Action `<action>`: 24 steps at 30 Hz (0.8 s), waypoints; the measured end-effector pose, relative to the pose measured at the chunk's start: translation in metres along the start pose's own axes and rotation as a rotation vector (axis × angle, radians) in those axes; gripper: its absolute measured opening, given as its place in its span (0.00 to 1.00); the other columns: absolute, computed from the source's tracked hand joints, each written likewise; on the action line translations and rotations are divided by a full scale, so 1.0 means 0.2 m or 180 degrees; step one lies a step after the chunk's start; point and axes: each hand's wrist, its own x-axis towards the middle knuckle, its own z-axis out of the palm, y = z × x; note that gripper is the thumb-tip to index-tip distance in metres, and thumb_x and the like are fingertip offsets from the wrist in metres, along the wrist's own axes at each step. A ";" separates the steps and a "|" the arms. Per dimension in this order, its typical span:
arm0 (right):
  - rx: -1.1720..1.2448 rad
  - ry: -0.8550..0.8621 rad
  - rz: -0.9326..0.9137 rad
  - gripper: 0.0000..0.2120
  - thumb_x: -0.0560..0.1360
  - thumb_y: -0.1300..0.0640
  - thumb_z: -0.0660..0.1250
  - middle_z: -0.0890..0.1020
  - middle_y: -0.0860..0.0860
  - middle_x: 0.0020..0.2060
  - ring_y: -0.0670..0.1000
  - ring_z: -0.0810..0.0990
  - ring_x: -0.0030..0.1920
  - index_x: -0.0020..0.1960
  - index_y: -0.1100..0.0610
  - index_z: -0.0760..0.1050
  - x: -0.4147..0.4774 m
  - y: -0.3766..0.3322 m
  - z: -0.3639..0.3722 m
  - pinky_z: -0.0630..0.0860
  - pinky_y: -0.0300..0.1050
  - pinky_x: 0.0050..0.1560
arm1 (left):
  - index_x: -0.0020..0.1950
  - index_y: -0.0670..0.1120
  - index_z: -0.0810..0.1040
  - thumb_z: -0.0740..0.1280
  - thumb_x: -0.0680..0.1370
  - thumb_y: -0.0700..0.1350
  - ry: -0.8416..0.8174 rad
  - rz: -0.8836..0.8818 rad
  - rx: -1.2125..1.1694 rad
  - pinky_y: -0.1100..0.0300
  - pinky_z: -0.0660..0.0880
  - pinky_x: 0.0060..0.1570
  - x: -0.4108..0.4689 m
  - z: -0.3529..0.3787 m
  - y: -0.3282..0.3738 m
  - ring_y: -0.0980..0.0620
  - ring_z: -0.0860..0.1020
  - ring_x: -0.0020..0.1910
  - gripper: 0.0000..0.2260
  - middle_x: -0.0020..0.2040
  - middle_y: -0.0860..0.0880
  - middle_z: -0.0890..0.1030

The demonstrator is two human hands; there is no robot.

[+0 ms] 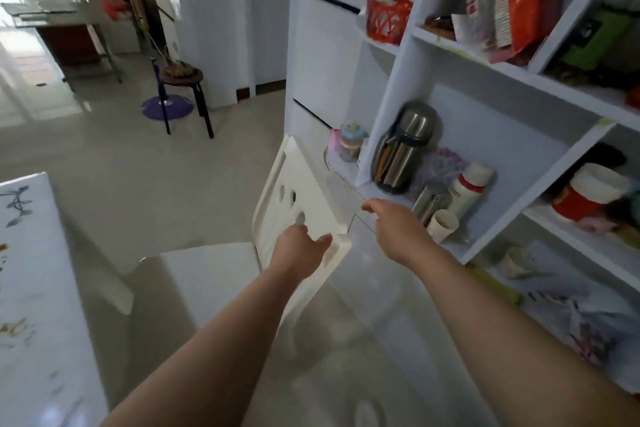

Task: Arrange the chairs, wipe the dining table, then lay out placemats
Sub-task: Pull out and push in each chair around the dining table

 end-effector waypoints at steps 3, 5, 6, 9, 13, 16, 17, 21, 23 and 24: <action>0.0009 -0.0094 -0.0196 0.22 0.79 0.67 0.56 0.74 0.50 0.66 0.52 0.74 0.62 0.69 0.50 0.68 0.20 0.05 0.02 0.74 0.48 0.59 | 0.70 0.38 0.67 0.65 0.78 0.54 0.0121 -0.0157 -0.0117 0.58 0.68 0.58 0.11 0.06 0.07 0.44 0.71 0.66 0.27 0.68 0.42 0.73; -0.0020 -0.0132 -0.0422 0.22 0.79 0.67 0.57 0.74 0.50 0.65 0.51 0.74 0.62 0.69 0.49 0.68 0.36 0.10 0.05 0.74 0.47 0.59 | 0.69 0.39 0.68 0.65 0.77 0.54 0.0197 -0.0284 -0.0153 0.59 0.68 0.55 0.20 0.11 0.11 0.44 0.71 0.65 0.26 0.67 0.43 0.73; -0.0055 -0.0163 -0.0542 0.23 0.78 0.68 0.57 0.74 0.50 0.65 0.52 0.74 0.62 0.69 0.50 0.68 0.42 0.11 0.06 0.73 0.46 0.58 | 0.69 0.39 0.68 0.66 0.77 0.55 0.0219 -0.0384 -0.0167 0.58 0.68 0.55 0.24 0.13 0.12 0.44 0.72 0.65 0.27 0.67 0.43 0.73; -0.0148 -0.0346 -0.1009 0.22 0.78 0.68 0.57 0.74 0.53 0.64 0.54 0.73 0.62 0.69 0.52 0.68 0.62 0.14 0.06 0.72 0.47 0.59 | 0.64 0.41 0.71 0.69 0.73 0.58 0.0315 -0.0694 -0.0280 0.56 0.71 0.52 0.37 0.22 0.19 0.45 0.75 0.57 0.28 0.61 0.44 0.77; -0.0237 -0.0491 -0.1477 0.25 0.79 0.67 0.55 0.71 0.52 0.68 0.54 0.72 0.65 0.73 0.50 0.64 0.82 0.16 0.12 0.70 0.49 0.63 | 0.52 0.42 0.71 0.71 0.71 0.57 0.0441 -0.0883 -0.0237 0.57 0.70 0.40 0.45 0.32 0.25 0.49 0.73 0.42 0.21 0.49 0.45 0.78; -0.0330 -0.0684 -0.1876 0.27 0.79 0.67 0.53 0.67 0.51 0.70 0.56 0.71 0.66 0.74 0.48 0.60 0.93 0.14 0.19 0.70 0.53 0.64 | 0.52 0.45 0.70 0.72 0.69 0.54 0.0665 -0.0996 -0.0242 0.57 0.69 0.40 0.49 0.36 0.24 0.47 0.75 0.44 0.20 0.49 0.46 0.79; -0.0392 -0.0745 -0.1980 0.29 0.78 0.68 0.52 0.64 0.52 0.72 0.57 0.69 0.68 0.75 0.48 0.57 0.96 0.13 0.20 0.69 0.53 0.65 | 0.50 0.46 0.70 0.72 0.68 0.54 0.0680 -0.0994 -0.0233 0.56 0.70 0.39 0.49 0.36 0.24 0.47 0.76 0.44 0.18 0.47 0.47 0.79; -0.0607 -0.0846 -0.2319 0.35 0.76 0.71 0.50 0.52 0.54 0.77 0.59 0.62 0.73 0.77 0.46 0.52 1.04 0.08 0.25 0.66 0.54 0.67 | 0.48 0.47 0.71 0.73 0.68 0.54 0.0629 -0.0981 -0.0112 0.55 0.73 0.42 0.49 0.34 0.22 0.47 0.76 0.45 0.17 0.46 0.49 0.78; -0.0735 -0.0881 -0.2510 0.34 0.77 0.70 0.51 0.49 0.55 0.77 0.60 0.60 0.73 0.77 0.46 0.52 1.09 0.03 0.27 0.65 0.54 0.68 | 0.50 0.47 0.72 0.73 0.69 0.53 0.0643 -0.0977 -0.0111 0.56 0.71 0.43 0.49 0.32 0.21 0.49 0.74 0.44 0.16 0.48 0.49 0.78; -0.0807 -0.0881 -0.2571 0.33 0.77 0.69 0.53 0.48 0.56 0.77 0.61 0.60 0.73 0.77 0.47 0.52 1.11 0.01 0.29 0.64 0.54 0.69 | 0.51 0.48 0.72 0.73 0.69 0.52 0.0641 -0.0983 -0.0130 0.57 0.71 0.43 0.48 0.30 0.21 0.50 0.74 0.45 0.17 0.49 0.49 0.78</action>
